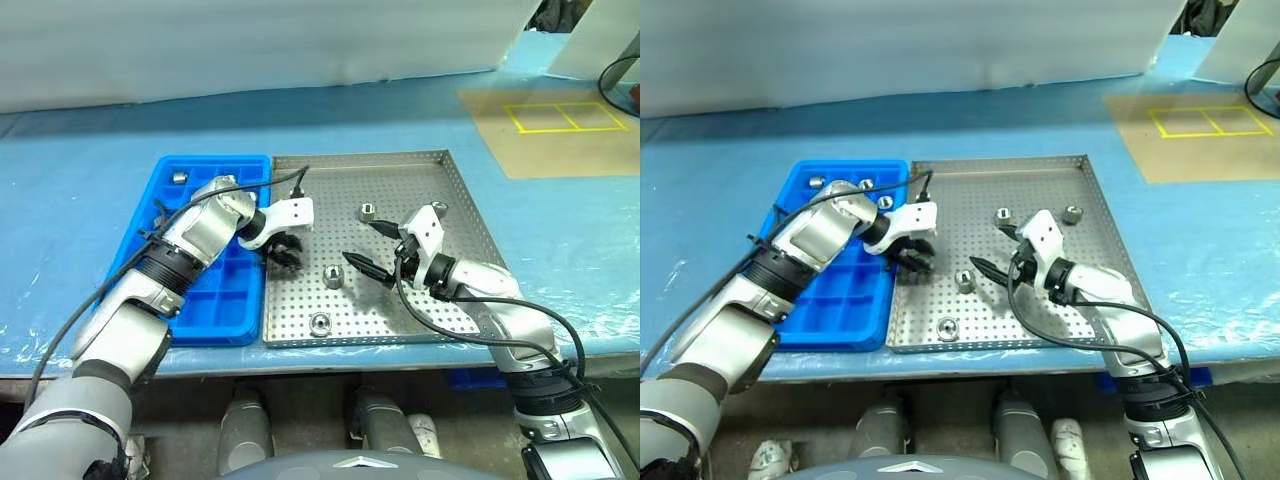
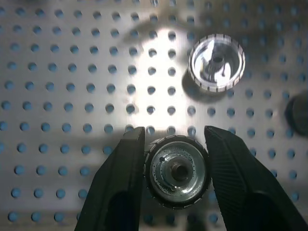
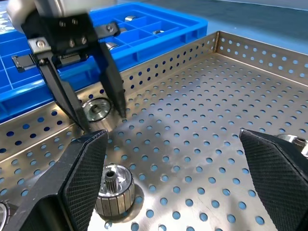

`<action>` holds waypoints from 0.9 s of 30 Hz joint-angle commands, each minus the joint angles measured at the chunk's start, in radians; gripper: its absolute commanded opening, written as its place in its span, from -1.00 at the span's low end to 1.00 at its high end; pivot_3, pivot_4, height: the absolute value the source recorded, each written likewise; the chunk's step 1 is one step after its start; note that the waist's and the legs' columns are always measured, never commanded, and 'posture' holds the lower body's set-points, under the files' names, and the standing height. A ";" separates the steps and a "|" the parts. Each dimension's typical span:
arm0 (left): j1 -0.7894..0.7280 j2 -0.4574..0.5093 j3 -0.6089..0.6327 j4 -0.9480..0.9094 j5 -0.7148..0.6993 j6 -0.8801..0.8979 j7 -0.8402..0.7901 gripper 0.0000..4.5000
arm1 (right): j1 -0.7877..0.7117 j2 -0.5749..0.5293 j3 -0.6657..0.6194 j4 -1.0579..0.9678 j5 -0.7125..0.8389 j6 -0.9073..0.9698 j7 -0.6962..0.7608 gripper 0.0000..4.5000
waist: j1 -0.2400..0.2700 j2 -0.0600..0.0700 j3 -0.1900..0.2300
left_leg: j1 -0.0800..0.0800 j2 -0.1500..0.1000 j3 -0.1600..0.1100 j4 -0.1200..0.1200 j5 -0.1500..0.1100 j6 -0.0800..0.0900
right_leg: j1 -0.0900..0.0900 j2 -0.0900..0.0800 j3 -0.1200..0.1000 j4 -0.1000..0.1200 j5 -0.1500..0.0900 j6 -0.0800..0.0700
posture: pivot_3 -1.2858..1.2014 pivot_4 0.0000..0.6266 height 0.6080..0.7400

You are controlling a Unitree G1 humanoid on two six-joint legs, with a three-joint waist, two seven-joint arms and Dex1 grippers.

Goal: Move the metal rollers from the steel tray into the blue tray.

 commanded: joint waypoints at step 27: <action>0.476 -0.178 0.445 -0.751 -0.241 0.266 0.757 -0.26 | -0.228 0.058 0.069 0.272 -0.032 -0.125 0.225 1.00 | 0.101 -0.002 0.002 | -0.007 0.001 -0.007 0.001 -0.002 0.004 | -0.001 -0.001 -0.011 -0.002 -0.001 -0.001 | 0.11 -0.52 1.00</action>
